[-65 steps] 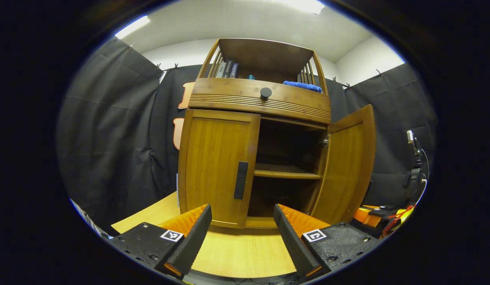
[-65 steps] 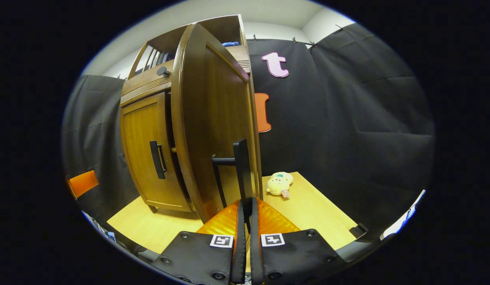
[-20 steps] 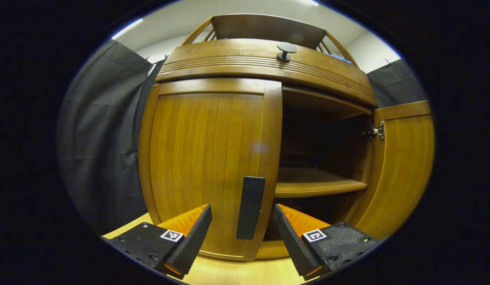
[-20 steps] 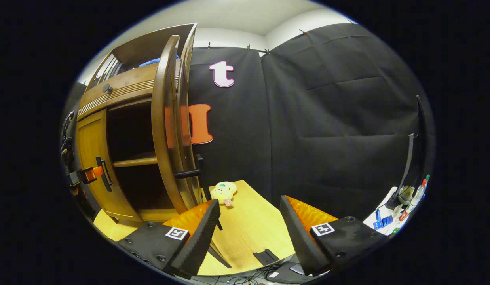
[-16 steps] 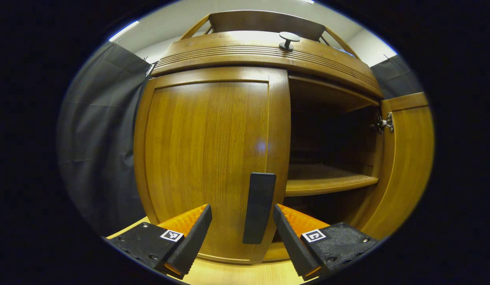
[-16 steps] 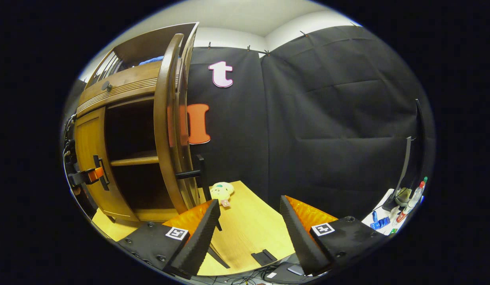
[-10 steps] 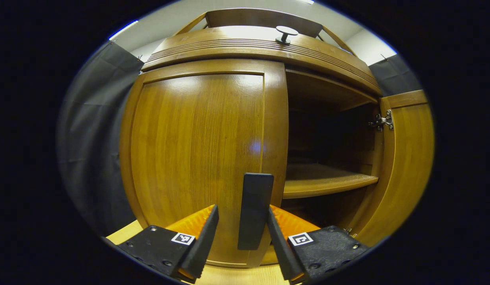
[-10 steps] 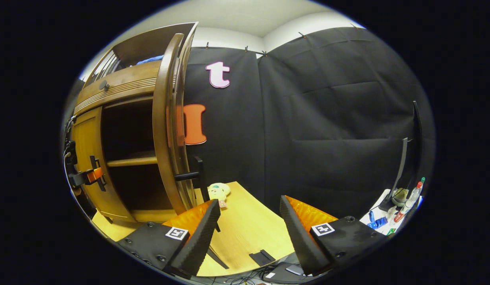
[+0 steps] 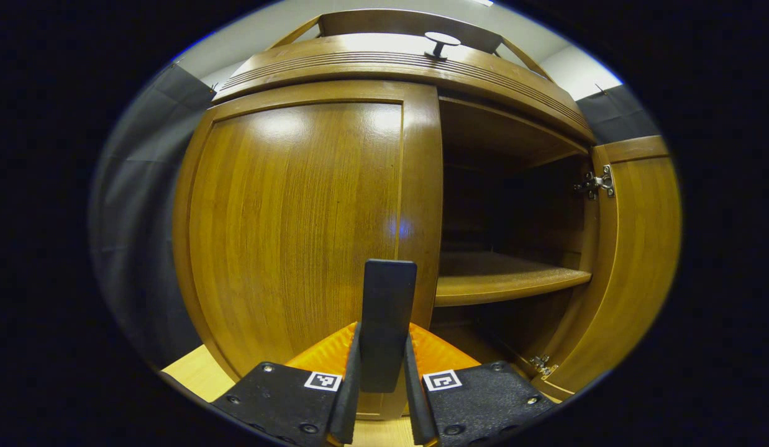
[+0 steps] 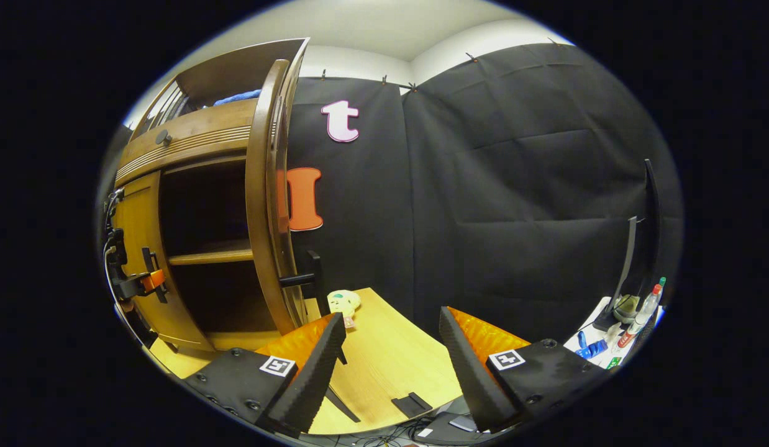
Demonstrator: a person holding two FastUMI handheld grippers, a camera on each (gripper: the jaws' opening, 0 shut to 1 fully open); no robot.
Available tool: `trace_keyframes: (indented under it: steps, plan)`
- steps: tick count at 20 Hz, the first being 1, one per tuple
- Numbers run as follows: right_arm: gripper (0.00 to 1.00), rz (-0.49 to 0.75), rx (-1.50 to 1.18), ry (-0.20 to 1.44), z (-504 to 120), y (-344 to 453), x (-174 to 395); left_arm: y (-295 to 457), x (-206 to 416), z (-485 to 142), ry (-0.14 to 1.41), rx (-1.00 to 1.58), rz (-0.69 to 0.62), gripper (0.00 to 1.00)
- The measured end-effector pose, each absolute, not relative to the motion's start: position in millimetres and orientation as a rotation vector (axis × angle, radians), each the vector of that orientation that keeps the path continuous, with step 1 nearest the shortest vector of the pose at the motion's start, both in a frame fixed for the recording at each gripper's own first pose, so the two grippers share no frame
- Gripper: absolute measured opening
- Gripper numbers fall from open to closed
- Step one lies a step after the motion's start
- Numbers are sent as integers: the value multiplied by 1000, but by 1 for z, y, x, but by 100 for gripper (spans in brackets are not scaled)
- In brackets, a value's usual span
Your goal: Open the right door of the double-door shoe cabinet with the right hand, and open the left door with the left hand.
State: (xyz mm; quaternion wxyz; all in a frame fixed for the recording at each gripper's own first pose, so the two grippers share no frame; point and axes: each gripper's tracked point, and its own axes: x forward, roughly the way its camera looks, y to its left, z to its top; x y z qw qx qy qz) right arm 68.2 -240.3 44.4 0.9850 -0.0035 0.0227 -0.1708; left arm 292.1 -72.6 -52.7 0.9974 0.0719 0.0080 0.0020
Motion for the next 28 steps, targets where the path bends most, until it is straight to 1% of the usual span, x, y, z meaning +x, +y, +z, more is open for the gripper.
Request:
trace_keyframes:
  steps: [1, 4, 10, 12, 13, 14, 15, 16, 19, 20, 21, 22, 23, 24, 25, 26, 27, 28]
  plan:
    - [98, -343, -8, 45, 44, -241, 67, -73, 292, -53, 16, 153, 0, 35]
    - [98, -335, -8, 48, 44, -241, 62, -73, 291, -52, -1, 117, -24, 27]
    - [98, -290, -5, 61, 38, -240, 55, -70, 266, -53, 3, 122, 5, 15]
    - [98, -266, -5, 66, 38, -239, 54, -68, 260, -54, 8, 124, 10, 16]
    - [100, -255, -7, 69, 37, -239, 52, -67, 250, -52, 6, 128, 14, 13]
    - [98, -243, -10, 73, 37, -239, 50, -65, 243, -51, 4, 129, 23, 13]
    - [98, -232, -13, 78, 36, -240, 49, -63, 235, -51, 1, 128, 34, 13]
    - [100, -220, -15, 82, 35, -241, 48, -61, 228, -50, -3, 124, 50, 12]
    - [98, -181, -20, 89, 36, -240, 46, -52, 207, -49, -17, 128, 91, 12]
    - [100, -163, -23, 90, 36, -237, 46, -49, 200, -47, -21, 131, 104, 13]
    - [100, -144, -29, 91, 37, -236, 45, -48, 195, -47, -23, 134, 109, 11]
    - [94, -125, -35, 93, 37, -234, 44, -46, 191, -46, -23, 130, 113, 14]
    - [98, -104, -41, 95, 38, -231, 43, -43, 187, -46, -21, 123, 115, 11]
    - [92, -85, -46, 94, 38, -229, 40, -42, 184, -45, -21, 116, 116, 13]
    - [95, -69, -52, 93, 37, -226, 36, -44, 185, -45, -22, 113, 117, 11]
    - [98, -54, -56, 93, 35, -223, 33, -43, 185, -46, -20, 113, 119, 11]
    - [98, -40, -59, 93, 35, -219, 32, -42, 183, -45, -18, 116, 122, 11]
    - [100, -27, -60, 94, 35, -214, 32, -42, 182, -45, -14, 117, 122, 13]
